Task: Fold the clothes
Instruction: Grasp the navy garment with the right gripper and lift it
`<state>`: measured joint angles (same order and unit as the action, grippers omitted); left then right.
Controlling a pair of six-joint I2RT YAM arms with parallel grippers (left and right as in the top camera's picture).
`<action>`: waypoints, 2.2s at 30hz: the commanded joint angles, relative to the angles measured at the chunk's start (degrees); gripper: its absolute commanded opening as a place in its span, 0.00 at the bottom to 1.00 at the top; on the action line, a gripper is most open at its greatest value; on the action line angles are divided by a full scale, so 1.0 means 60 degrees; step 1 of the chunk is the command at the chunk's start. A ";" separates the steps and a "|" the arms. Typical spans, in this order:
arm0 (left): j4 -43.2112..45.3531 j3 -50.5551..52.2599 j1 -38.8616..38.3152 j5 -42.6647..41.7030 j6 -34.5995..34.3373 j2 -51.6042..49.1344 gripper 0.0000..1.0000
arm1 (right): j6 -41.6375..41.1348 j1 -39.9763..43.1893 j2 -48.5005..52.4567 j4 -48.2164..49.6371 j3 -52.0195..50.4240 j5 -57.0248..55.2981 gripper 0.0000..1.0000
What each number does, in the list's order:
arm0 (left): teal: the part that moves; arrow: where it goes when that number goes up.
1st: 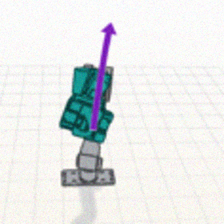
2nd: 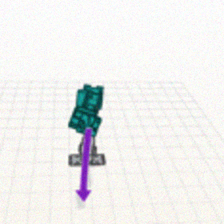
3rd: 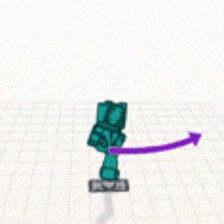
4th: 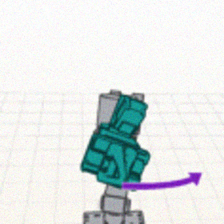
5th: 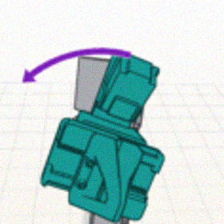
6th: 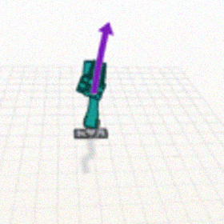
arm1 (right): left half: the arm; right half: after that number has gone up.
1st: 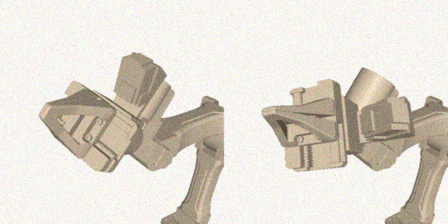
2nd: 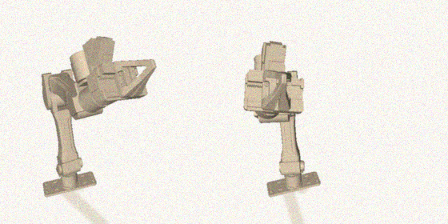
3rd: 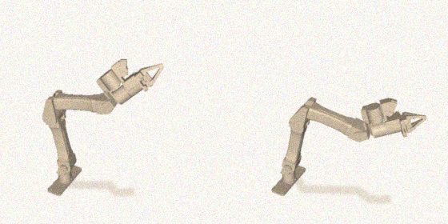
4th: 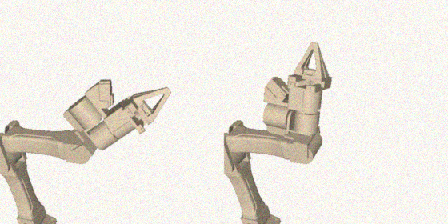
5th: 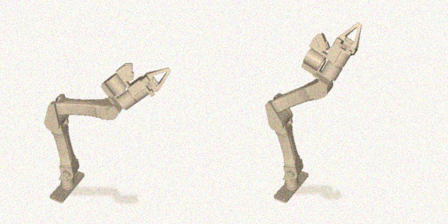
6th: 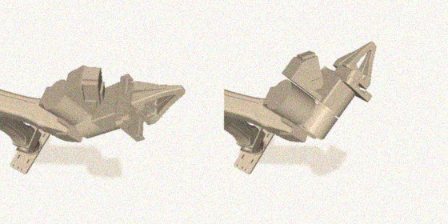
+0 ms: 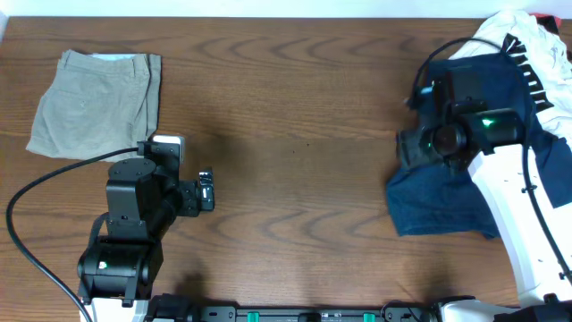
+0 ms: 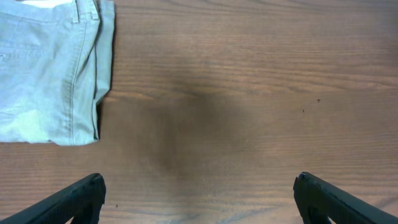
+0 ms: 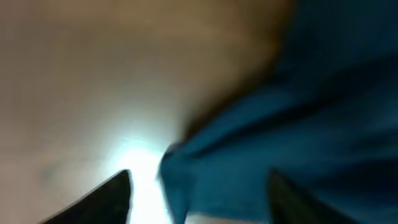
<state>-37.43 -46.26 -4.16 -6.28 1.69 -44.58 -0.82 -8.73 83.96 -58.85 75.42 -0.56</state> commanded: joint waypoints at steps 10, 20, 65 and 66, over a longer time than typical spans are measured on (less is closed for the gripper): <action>-0.0011 -0.0178 0.0040 -0.0127 -0.0015 -0.0004 0.98 | 0.0222 0.0554 0.0736 0.5125 0.0044 -0.1180 0.91; -0.0007 -0.0178 0.0040 -0.0127 -0.0015 -0.0004 0.98 | 0.0066 0.0991 0.3668 0.7184 0.0044 -0.2200 0.97; -0.0011 -0.0178 0.0040 -0.0131 -0.0015 -0.0004 0.98 | 0.1417 -0.0331 0.0382 0.5472 0.0127 0.5501 0.02; -0.0011 -0.0178 0.0040 -0.0131 -0.0015 -0.0004 0.98 | 0.1639 -0.0688 0.0200 0.5064 0.0127 0.5657 0.02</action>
<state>-37.47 -46.28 -4.16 -6.28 1.69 -44.60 2.24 -6.66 88.90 -26.22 75.61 15.77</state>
